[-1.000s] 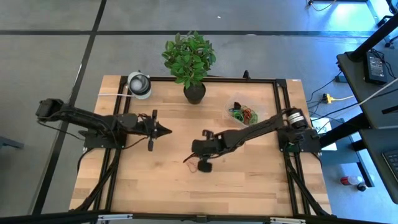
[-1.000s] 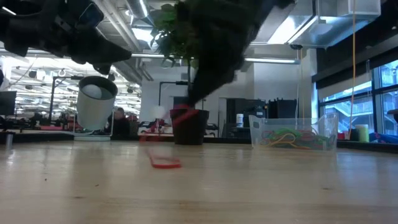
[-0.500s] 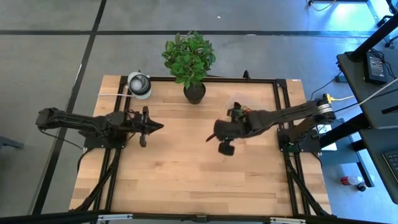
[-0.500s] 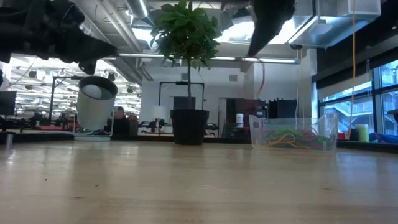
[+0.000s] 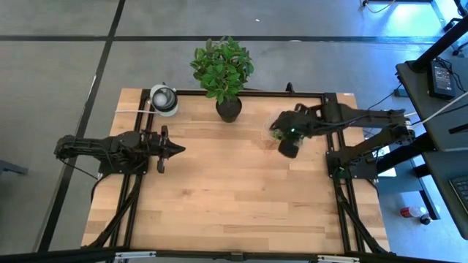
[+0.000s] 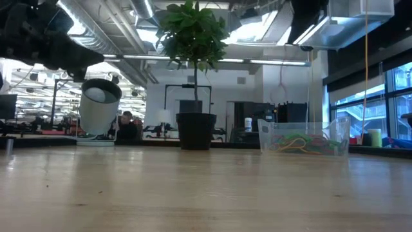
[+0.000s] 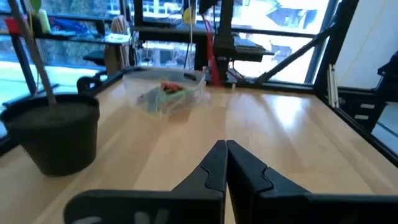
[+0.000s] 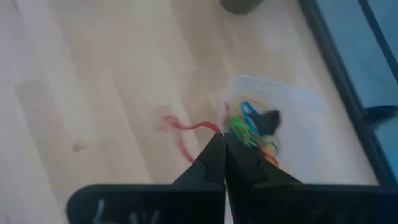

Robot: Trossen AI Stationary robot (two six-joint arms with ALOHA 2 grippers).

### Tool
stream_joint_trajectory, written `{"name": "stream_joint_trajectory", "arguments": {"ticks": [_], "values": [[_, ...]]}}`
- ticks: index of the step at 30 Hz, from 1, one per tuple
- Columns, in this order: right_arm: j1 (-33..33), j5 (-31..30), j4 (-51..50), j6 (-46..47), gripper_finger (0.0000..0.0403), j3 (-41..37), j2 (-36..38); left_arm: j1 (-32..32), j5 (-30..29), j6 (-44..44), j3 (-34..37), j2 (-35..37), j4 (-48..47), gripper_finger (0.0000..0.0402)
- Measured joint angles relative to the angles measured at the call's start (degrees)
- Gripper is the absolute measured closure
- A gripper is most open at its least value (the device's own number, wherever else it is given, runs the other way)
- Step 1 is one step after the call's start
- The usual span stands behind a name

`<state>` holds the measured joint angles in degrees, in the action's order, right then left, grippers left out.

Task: Pick and place rubber bands into bin
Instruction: Put the red rubber band into the bin, then return to Home Position

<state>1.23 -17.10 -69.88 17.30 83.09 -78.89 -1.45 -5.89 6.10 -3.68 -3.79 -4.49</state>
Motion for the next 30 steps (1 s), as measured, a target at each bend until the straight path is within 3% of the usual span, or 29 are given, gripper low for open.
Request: {"name": "stream_joint_trajectory", "arguments": {"ticks": [4,17,21,30], "values": [[-3.11,-0.01,-1.36,-2.29,0.0403,0.00,2.06,0.00,0.40,-0.03,-0.07,3.84,-3.89,0.0400],[-10.27,0.25,0.67,-7.47,0.0403,-0.73,4.83,0.00,1.33,-0.91,0.22,3.76,-3.04,0.0400],[-11.83,0.28,2.26,-8.43,0.0403,-4.35,4.84,0.00,1.61,-1.39,3.21,3.68,5.59,0.0400],[-18.22,0.22,7.58,-5.77,0.0403,-17.86,4.85,0.07,1.83,-0.82,3.23,0.70,5.61,0.0400]]}}
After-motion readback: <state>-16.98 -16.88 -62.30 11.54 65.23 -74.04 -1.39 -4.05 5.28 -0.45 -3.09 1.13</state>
